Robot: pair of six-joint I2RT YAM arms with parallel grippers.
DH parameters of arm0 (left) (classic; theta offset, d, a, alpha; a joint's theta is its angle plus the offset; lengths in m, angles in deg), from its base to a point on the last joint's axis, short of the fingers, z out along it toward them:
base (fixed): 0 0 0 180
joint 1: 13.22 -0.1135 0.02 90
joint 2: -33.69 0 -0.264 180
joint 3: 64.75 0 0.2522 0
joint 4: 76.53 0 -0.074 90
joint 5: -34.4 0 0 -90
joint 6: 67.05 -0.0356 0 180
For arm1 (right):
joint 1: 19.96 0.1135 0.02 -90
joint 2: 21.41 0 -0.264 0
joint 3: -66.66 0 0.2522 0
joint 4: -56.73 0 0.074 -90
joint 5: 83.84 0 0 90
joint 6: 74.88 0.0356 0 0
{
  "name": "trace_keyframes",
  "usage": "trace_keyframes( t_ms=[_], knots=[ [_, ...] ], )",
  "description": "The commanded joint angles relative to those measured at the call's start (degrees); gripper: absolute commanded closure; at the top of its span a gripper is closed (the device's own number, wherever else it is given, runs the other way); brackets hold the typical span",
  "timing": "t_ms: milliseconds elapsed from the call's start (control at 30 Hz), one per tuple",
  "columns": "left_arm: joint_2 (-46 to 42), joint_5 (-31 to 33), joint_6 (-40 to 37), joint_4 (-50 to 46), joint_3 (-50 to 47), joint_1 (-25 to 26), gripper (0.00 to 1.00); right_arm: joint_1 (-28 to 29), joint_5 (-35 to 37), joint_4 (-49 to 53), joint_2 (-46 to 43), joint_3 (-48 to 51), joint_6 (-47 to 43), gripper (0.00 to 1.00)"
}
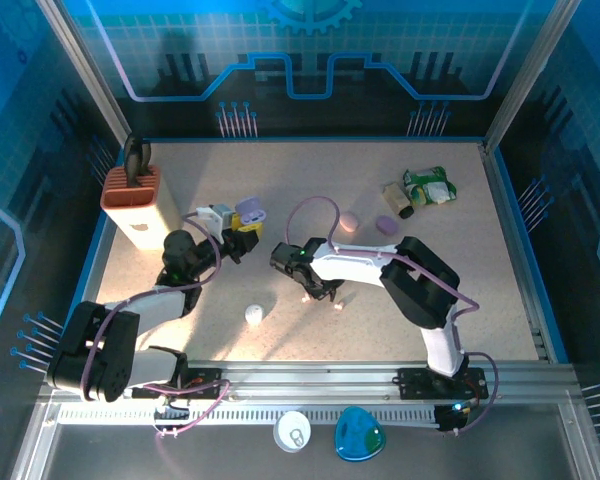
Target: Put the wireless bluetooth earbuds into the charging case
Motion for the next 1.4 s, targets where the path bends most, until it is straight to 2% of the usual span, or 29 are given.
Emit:
trace_keyframes(
  t_ms=[0, 133, 267, 400, 567, 667, 933, 1367],
  knots=[
    [0.34, -5.82, -2.19, 4.38, 0.07, 0.26, 0.7, -0.81, -2.35, -2.25, -8.75, 3.31, 0.36, 0.79],
    [1.3, -7.82, -5.37, 7.3, -0.16, 3.62, 0.7, -2.53, -7.25, -7.89, -19.21, 8.16, -0.23, 0.78],
    [1.62, -9.82, -8.3, 3.82, 1.13, 6.36, 0.7, -4.54, -14.76, -13.21, -30.11, 11.85, -2.15, 0.78],
    [1.96, -11.24, -10.77, -1.65, 3.11, 8.78, 0.7, -6.76, -25.33, -18.17, -38.91, 13.79, -5.1, 0.77],
    [3.06, -16.11, -10.66, -3.96, 4.65, 10.15, 0.7, -9.04, -37.98, -23.43, -44.32, 14.18, -7.28, 0.77],
    [3.15, -18.59, -10.62, -8.28, 6.37, 10.99, 0.7, -9.66, -43.0, -25.95, -45.35, 13.88, -8.12, 0.77],
    [3.02, -23.61, -10.42, -9.98, 7.74, 12.45, 0.7, -10.15, -49.4, -26.27, -42.33, 10.74, -10.49, 0.78],
    [3.7, -28.42, -7.75, -7.0, 7.62, 12.54, 0.7, -11.67, -47.44, -27.16, -40.55, 11.89, -9.19, 0.8]
  ],
)
